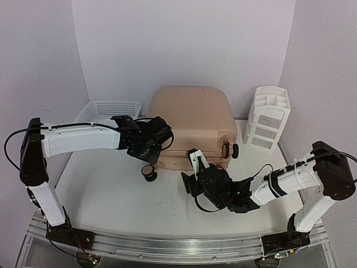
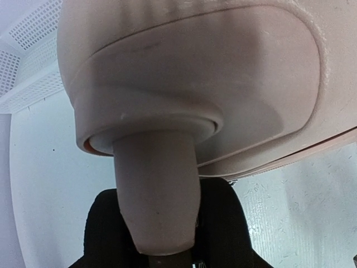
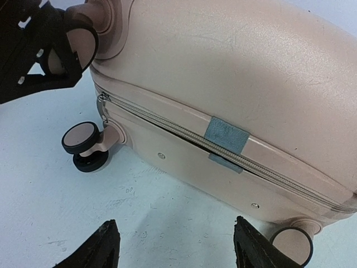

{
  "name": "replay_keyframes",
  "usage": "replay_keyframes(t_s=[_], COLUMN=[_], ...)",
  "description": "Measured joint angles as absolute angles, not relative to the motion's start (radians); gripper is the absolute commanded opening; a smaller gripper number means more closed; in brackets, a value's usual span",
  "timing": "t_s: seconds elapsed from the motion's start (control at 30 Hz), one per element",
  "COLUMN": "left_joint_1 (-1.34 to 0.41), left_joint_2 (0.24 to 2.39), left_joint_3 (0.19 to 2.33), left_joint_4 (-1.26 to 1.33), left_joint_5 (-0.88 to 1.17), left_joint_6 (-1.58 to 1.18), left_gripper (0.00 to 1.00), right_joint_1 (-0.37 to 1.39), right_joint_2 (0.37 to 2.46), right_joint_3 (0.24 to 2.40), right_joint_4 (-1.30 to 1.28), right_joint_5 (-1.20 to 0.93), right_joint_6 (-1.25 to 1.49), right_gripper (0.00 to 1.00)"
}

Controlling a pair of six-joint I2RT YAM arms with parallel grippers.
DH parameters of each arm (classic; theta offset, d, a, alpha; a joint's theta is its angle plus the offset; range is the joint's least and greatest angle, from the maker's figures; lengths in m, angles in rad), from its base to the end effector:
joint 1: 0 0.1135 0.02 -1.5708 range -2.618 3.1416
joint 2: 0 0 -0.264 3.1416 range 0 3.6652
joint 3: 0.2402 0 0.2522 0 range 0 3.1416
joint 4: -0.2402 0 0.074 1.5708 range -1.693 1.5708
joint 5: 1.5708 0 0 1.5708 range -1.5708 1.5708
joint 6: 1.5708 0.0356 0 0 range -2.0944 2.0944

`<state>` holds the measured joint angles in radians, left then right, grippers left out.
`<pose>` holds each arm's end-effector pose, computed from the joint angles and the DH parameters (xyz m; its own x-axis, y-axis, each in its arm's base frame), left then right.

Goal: Open, take out, and arrange the luggage

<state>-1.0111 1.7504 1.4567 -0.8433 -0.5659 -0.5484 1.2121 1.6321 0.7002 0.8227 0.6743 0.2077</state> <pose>0.2088 -0.2973 0.2654 -0.7216 0.3230 -0.6123 0.2572 0.9463 0.1960 0.1372 0.3027 0.2050 -0.1433 0.0765 -0.9867 -0.4946 0.8580 0.1384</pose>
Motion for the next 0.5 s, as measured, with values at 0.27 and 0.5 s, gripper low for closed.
replay_keyframes(t_s=[0.27, 0.5], left_joint_1=[-1.004, -0.994], left_joint_2=[1.798, 1.822], left_joint_3=[1.58, 1.697], left_joint_4=[-0.989, -1.061], left_joint_5=[-0.535, -0.387], left_joint_6=[-0.524, -0.592], left_gripper=[0.04, 0.01], right_joint_1=[1.212, 1.213], right_joint_2=[1.633, 1.633], right_joint_3=[0.692, 0.68], right_joint_4=[0.897, 0.933], right_joint_5=[0.643, 0.605], right_joint_6=[0.187, 0.183], right_gripper=[0.68, 0.65])
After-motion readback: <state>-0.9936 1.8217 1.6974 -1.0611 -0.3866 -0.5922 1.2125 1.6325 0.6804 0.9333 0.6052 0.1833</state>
